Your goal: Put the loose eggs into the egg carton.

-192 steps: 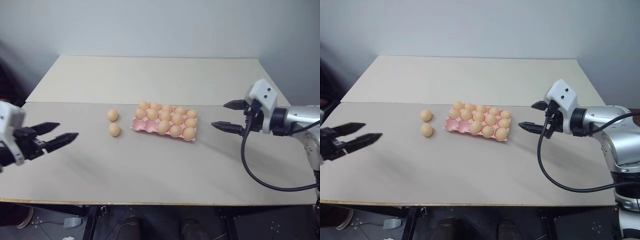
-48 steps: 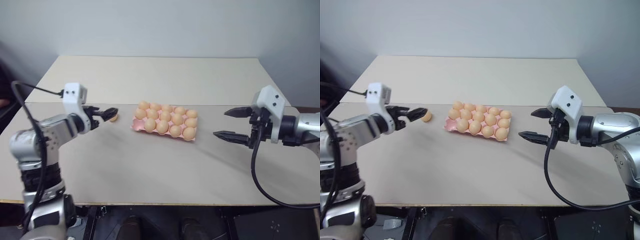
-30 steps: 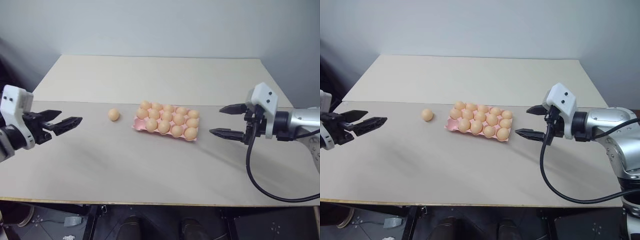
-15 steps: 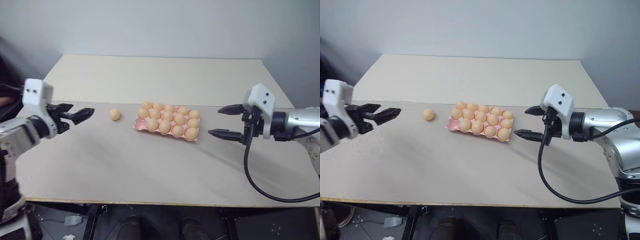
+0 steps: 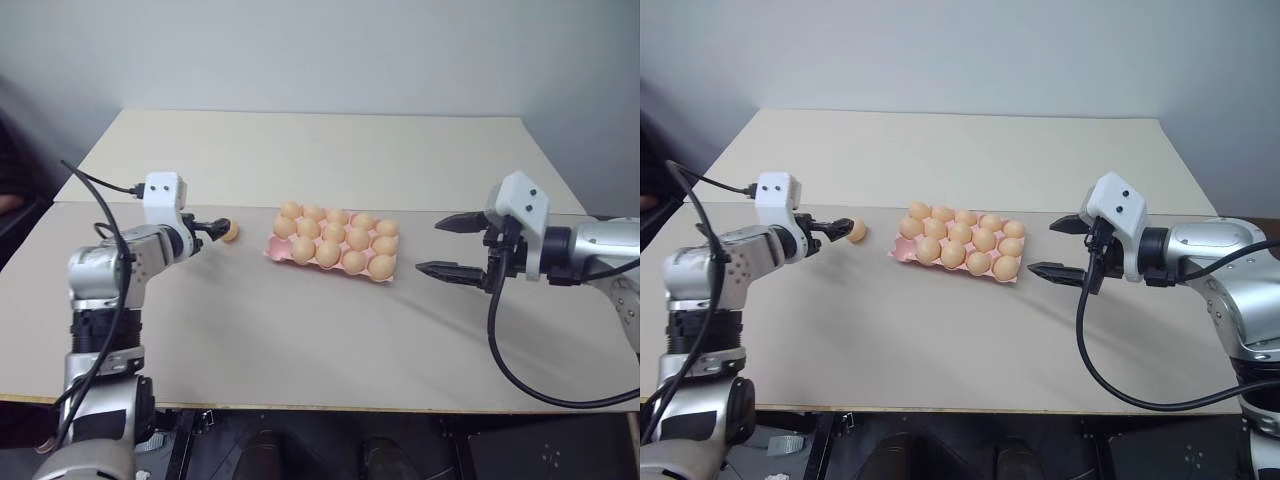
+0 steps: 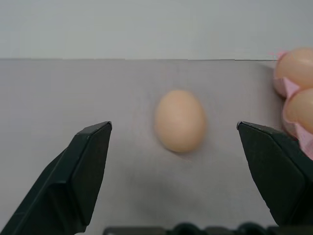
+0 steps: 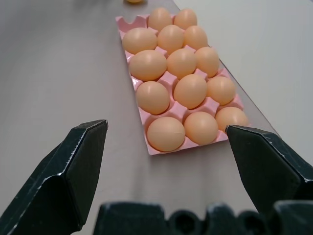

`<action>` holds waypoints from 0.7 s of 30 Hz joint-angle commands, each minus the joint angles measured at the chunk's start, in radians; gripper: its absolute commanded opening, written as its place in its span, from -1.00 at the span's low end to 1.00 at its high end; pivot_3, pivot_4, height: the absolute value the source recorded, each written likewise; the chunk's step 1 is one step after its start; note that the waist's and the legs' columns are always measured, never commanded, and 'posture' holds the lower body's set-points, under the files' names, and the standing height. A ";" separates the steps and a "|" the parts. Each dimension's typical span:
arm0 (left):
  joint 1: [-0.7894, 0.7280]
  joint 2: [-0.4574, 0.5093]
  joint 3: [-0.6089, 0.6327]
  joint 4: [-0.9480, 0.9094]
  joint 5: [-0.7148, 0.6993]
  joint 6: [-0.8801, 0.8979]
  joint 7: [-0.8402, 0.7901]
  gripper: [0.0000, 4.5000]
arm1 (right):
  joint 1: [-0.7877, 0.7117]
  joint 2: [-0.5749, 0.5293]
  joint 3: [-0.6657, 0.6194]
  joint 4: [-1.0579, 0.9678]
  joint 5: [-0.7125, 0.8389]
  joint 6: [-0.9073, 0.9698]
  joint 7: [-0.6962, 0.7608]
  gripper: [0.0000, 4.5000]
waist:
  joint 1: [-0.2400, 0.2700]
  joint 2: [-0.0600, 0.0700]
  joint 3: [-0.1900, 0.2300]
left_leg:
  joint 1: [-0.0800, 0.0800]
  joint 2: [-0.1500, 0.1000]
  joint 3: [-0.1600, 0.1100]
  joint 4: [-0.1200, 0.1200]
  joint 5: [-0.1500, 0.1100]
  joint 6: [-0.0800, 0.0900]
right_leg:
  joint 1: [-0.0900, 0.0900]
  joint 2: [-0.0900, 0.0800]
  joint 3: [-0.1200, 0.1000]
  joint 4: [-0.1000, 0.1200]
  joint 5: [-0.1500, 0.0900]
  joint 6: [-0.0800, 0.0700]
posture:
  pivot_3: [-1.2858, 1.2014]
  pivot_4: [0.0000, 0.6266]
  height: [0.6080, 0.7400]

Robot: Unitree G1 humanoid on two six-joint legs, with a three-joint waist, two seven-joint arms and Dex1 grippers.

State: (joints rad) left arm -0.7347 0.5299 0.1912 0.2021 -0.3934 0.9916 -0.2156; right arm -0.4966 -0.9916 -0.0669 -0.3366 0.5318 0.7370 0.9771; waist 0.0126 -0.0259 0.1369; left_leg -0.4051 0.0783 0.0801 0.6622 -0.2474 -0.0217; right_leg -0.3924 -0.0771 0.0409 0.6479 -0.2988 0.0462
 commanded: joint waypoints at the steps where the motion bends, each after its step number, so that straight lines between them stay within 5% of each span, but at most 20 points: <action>1: -0.053 -0.022 -0.024 0.053 0.041 -0.096 -0.020 0.99 | -0.011 -0.015 -0.041 -0.028 0.005 -0.002 -0.005 1.00 | 0.000 0.000 0.000 | 0.000 0.000 0.000 0.000 0.000 0.000 | 0.000 0.000 0.000 0.000 0.000 0.000 | 0.03 -0.52 1.00; 21: -0.287 -0.142 -0.065 0.620 0.209 -0.421 -0.044 0.99 | -0.024 -0.026 -0.044 -0.035 0.010 0.016 0.002 1.00 | 0.000 0.000 0.000 | 0.000 0.000 0.000 0.000 0.001 -0.002 | 0.000 0.000 -0.001 0.000 0.000 0.000 | 0.03 -0.52 1.00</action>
State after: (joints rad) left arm -0.9930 0.3894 0.1319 0.8056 -0.1987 0.6047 -0.2529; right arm -0.5070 -0.9950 -0.0670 -0.3465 0.5336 0.7499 0.9791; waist 0.0126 -0.0260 0.1369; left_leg -0.4051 0.0779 0.0800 0.6625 -0.2459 -0.0243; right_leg -0.3919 -0.0771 0.0401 0.6480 -0.2987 0.0464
